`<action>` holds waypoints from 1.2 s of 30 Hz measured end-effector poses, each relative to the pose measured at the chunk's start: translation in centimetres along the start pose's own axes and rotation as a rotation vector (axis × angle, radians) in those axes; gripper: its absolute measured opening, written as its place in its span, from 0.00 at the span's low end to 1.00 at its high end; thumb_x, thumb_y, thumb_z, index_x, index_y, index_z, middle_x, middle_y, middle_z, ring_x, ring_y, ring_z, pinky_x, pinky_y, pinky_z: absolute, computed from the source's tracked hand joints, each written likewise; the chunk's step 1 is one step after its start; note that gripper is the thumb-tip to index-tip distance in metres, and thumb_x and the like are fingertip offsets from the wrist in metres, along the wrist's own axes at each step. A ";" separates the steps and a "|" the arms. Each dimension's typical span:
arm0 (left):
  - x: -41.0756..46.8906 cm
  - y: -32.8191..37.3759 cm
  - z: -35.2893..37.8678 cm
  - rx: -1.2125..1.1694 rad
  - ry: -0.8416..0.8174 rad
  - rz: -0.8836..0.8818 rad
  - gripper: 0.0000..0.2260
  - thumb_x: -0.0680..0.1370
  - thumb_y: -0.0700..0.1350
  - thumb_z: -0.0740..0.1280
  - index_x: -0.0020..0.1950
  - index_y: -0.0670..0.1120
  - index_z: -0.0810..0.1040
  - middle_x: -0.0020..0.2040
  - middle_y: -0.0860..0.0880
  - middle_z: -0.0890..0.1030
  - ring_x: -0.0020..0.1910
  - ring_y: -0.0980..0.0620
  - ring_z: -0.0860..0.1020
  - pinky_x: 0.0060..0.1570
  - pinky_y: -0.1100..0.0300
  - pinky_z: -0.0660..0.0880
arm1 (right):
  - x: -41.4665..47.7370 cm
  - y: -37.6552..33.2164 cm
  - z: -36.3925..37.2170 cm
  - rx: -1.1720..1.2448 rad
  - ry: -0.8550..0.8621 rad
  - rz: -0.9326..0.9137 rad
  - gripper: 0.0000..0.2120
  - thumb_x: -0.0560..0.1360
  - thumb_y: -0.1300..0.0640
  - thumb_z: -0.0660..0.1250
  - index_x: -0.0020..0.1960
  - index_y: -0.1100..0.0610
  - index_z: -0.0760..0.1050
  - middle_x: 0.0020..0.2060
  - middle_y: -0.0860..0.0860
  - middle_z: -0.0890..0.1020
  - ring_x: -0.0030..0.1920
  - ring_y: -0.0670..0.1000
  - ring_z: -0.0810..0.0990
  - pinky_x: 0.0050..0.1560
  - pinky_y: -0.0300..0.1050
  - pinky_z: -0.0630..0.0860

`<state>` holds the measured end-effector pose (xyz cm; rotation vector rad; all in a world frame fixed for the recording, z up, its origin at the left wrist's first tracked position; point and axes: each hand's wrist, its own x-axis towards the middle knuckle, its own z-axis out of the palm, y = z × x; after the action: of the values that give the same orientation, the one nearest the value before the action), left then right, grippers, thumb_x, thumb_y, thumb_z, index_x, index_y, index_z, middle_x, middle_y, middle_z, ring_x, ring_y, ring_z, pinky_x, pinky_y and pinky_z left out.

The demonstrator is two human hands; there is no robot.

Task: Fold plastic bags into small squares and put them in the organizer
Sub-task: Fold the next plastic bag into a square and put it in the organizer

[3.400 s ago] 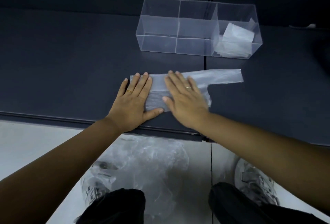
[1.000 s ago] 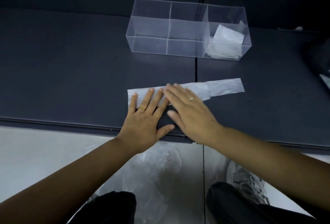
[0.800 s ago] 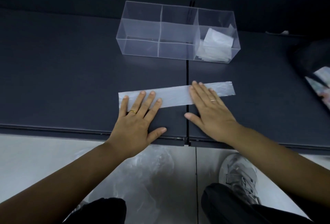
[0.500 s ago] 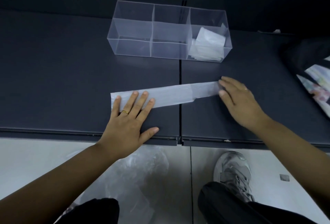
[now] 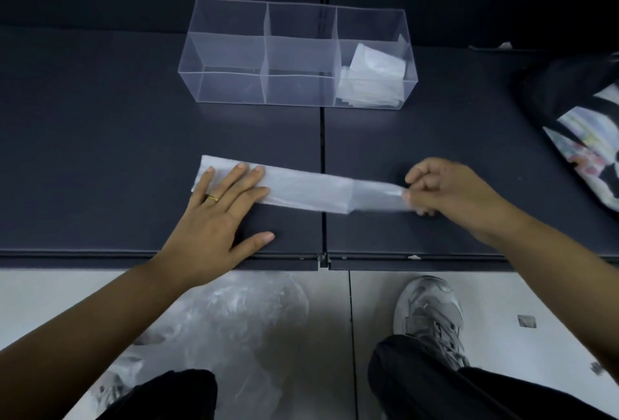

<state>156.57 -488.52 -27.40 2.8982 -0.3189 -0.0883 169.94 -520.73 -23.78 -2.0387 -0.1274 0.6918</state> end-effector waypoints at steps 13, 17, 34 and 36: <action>1.5 14.8 -2.1 -1.030 0.172 -0.269 0.17 0.76 0.42 0.69 0.64 0.53 0.76 0.54 0.54 0.83 0.52 0.58 0.80 0.52 0.59 0.77 | -7.7 -7.5 2.9 0.398 -0.536 0.146 0.15 0.65 0.57 0.73 0.50 0.60 0.78 0.38 0.56 0.82 0.32 0.46 0.78 0.32 0.35 0.74; 2.4 13.2 -4.6 -1.284 0.215 -0.335 0.09 0.79 0.40 0.66 0.48 0.52 0.84 0.44 0.57 0.85 0.45 0.61 0.82 0.46 0.69 0.75 | -5.1 -8.0 2.2 0.346 -0.304 -0.066 0.18 0.66 0.43 0.73 0.50 0.53 0.80 0.42 0.51 0.82 0.30 0.45 0.73 0.32 0.36 0.72; 5.2 3.4 -1.7 -1.555 0.130 -0.869 0.07 0.80 0.43 0.65 0.46 0.42 0.82 0.41 0.47 0.85 0.41 0.52 0.84 0.38 0.63 0.79 | -0.3 -3.0 7.3 0.055 -0.223 0.109 0.06 0.72 0.67 0.71 0.48 0.62 0.77 0.36 0.57 0.83 0.19 0.44 0.67 0.20 0.34 0.65; 5.8 2.6 -1.7 -1.456 0.192 -0.902 0.07 0.78 0.42 0.68 0.46 0.40 0.81 0.37 0.47 0.84 0.35 0.54 0.83 0.36 0.64 0.79 | -0.1 -3.0 7.4 0.063 -0.196 0.135 0.06 0.72 0.67 0.72 0.46 0.62 0.76 0.35 0.56 0.82 0.18 0.44 0.68 0.20 0.34 0.65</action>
<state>161.83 -491.94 -25.36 1.3723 0.7790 -0.1123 166.58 -513.46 -24.18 -1.9294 -0.0805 0.9689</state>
